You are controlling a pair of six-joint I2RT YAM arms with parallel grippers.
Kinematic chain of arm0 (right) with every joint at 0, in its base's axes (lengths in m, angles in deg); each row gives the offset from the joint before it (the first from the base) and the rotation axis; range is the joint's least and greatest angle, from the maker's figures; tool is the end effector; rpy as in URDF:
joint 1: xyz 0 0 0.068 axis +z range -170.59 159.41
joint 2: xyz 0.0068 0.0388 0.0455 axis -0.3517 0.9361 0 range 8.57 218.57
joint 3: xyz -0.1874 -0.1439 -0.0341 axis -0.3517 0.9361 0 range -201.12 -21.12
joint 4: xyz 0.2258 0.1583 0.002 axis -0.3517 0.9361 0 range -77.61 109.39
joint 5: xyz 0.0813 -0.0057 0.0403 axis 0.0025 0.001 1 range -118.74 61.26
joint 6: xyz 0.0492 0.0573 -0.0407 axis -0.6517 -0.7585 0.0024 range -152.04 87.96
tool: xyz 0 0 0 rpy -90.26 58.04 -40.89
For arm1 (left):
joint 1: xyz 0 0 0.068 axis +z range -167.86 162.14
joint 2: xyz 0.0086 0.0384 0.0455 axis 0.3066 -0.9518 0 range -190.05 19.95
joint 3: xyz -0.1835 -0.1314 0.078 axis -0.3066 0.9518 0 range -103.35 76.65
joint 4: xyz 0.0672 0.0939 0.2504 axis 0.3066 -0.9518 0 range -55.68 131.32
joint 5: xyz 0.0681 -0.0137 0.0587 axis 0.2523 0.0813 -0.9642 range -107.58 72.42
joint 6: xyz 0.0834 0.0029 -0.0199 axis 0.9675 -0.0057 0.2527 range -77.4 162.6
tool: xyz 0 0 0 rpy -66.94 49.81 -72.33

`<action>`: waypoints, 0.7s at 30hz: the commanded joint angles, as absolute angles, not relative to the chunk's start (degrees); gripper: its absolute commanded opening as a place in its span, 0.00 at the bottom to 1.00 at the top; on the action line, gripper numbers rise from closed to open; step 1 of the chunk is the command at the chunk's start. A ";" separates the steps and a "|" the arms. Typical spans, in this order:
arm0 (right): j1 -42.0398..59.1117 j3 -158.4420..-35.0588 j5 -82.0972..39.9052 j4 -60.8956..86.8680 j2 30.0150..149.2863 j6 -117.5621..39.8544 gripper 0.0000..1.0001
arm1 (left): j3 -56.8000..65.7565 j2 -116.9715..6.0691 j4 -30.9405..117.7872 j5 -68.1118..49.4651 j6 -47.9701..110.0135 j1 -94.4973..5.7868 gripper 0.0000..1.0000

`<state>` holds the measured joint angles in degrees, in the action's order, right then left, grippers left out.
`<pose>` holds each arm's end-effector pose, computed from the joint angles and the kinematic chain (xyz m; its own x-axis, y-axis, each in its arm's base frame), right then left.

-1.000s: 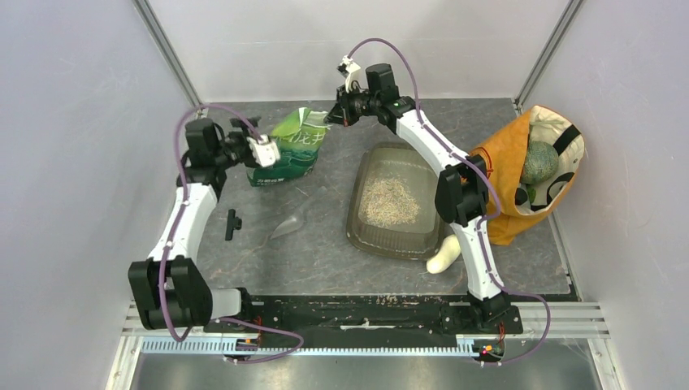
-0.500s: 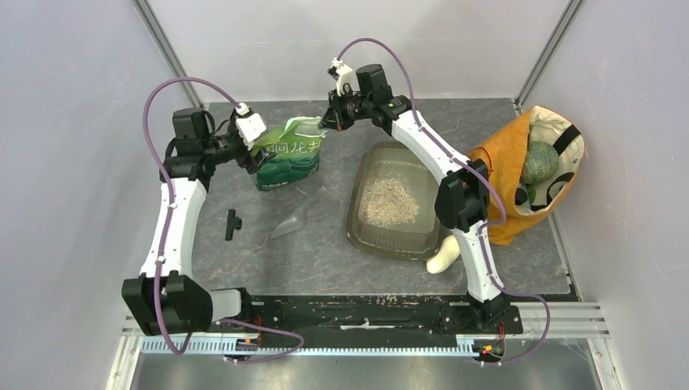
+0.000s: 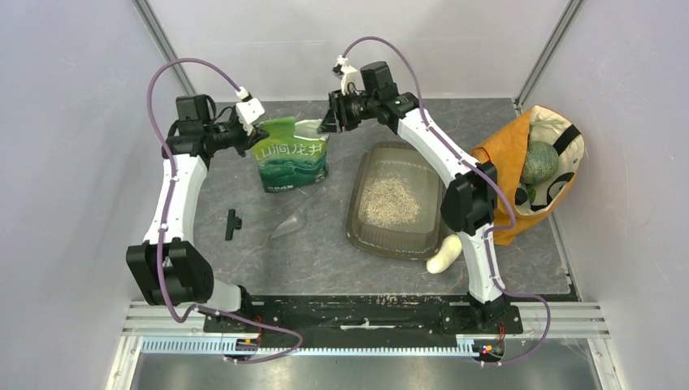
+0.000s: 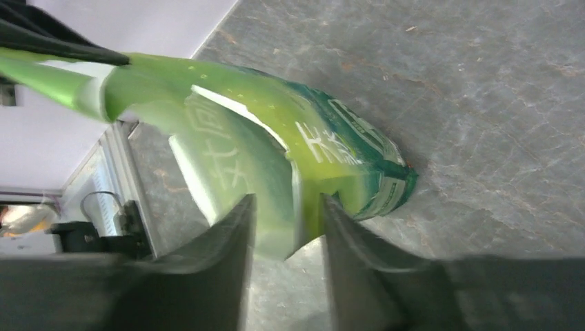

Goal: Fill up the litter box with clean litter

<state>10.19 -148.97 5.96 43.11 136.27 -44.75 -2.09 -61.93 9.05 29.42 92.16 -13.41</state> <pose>0.4394 0.3118 0.2858 -0.6115 -0.1536 -0.7762 -0.7251 0.5016 0.4719 0.3564 -0.0278 0.3127 0.0372 0.5235 -0.8512 0.7910 0.5051 0.3452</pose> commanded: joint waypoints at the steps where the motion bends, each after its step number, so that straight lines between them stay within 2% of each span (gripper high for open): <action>1: 5.77 -146.37 16.99 37.37 129.13 -47.13 0.71 | -6.84 -62.54 3.12 38.30 96.58 -9.38 0.02; 2: 4.41 -143.79 19.43 34.49 128.09 -47.57 0.79 | -6.81 -62.43 2.35 38.84 98.44 -8.76 0.02; 6: 0.51 -130.40 27.69 20.92 122.57 -42.74 0.92 | -8.77 -63.44 -3.36 42.58 106.22 -6.44 0.02; 8: 0.93 -126.80 30.10 19.89 121.53 -34.43 0.94 | -10.67 -64.75 -8.12 43.67 110.71 -6.35 0.02; 12: 2.38 -121.31 31.80 7.47 123.28 -30.18 0.95 | -12.39 -66.17 -15.97 44.42 119.73 -6.36 0.02; 21: 7.15 -125.96 34.61 -1.35 132.98 -25.48 0.96 | -13.22 -66.98 -17.61 42.45 121.79 -6.35 0.02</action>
